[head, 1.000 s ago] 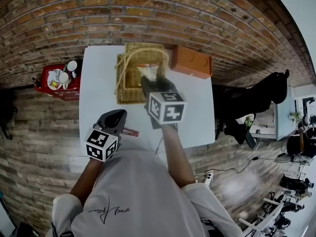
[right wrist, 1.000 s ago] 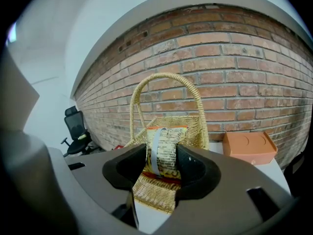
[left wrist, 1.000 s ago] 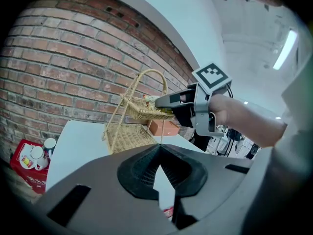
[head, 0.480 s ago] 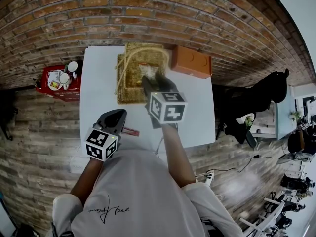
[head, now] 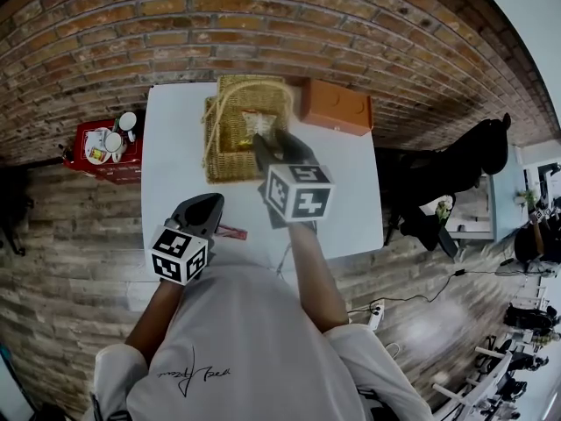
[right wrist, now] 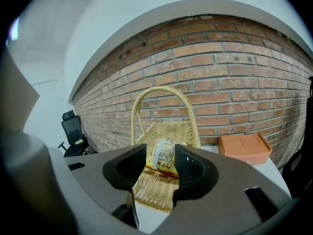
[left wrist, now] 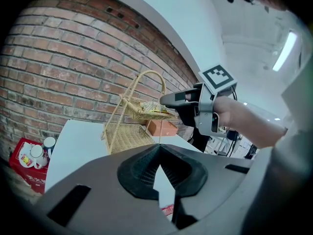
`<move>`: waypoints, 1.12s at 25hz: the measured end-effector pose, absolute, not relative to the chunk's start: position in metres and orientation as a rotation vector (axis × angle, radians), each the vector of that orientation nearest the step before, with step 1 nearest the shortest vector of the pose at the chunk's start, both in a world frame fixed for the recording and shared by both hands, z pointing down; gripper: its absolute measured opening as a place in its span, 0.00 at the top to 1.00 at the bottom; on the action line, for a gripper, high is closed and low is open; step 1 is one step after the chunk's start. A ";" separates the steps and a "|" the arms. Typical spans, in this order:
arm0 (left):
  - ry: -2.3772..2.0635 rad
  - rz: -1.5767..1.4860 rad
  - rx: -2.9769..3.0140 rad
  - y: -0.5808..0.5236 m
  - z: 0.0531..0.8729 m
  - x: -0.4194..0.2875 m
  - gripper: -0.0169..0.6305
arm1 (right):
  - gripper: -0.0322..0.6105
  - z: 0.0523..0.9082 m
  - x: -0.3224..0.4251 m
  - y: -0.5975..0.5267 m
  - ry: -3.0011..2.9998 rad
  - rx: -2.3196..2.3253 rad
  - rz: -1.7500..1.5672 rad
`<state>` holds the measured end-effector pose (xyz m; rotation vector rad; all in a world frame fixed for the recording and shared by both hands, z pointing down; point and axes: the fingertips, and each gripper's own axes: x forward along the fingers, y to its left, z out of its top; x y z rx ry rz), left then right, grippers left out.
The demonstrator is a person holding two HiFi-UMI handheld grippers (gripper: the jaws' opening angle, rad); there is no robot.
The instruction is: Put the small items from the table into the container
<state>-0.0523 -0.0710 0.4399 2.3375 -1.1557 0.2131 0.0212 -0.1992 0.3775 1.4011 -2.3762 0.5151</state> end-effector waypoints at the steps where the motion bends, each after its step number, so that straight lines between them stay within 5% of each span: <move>1: -1.153 0.211 2.335 -0.070 0.439 -0.051 0.96 | 0.67 0.376 0.022 -0.198 -2.380 1.405 0.512; 8: -1.142 0.176 2.338 -0.067 0.431 -0.049 0.96 | 0.67 0.370 0.027 -0.184 -2.403 1.420 0.506; 13: -1.144 0.174 2.334 -0.061 0.431 -0.048 0.96 | 0.80 0.369 0.033 -0.169 -2.405 1.429 0.492; 28: -1.119 0.156 2.341 -0.042 0.424 -0.045 0.96 | 0.91 0.388 0.045 -0.111 -2.392 1.414 0.537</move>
